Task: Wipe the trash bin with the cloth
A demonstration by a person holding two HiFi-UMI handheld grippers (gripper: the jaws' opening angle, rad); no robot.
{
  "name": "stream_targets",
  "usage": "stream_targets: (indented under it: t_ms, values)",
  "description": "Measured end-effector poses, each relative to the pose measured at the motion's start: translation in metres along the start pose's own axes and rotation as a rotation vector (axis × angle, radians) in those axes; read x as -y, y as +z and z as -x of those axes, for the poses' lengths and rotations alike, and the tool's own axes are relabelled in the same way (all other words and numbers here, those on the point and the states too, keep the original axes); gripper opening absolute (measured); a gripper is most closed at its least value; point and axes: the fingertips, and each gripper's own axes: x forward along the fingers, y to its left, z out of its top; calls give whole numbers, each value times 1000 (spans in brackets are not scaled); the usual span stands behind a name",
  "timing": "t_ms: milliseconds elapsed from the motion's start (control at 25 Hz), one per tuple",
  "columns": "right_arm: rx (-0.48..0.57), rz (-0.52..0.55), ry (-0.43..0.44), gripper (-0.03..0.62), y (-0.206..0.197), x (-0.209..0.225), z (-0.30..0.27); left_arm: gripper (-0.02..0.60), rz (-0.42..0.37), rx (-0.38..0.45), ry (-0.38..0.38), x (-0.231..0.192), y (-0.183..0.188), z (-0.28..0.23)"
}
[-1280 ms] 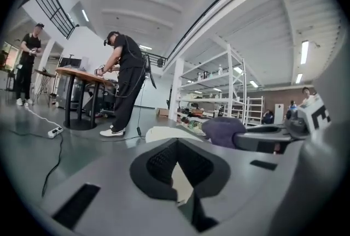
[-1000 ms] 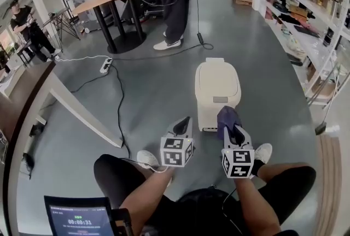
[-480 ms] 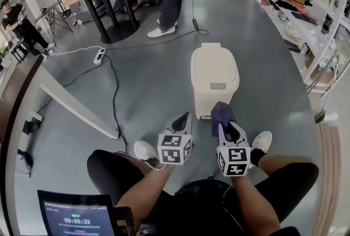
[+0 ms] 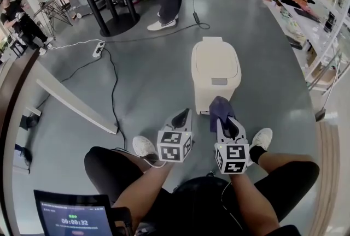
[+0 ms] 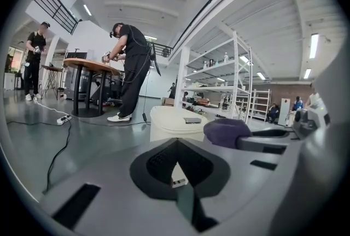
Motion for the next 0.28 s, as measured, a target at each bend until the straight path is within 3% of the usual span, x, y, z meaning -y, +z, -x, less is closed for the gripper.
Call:
stream_targets:
  t_ms: [280]
  values:
    - [8, -12, -2, 77, 4, 1, -1, -3, -7, -4, -11, 5, 1, -1]
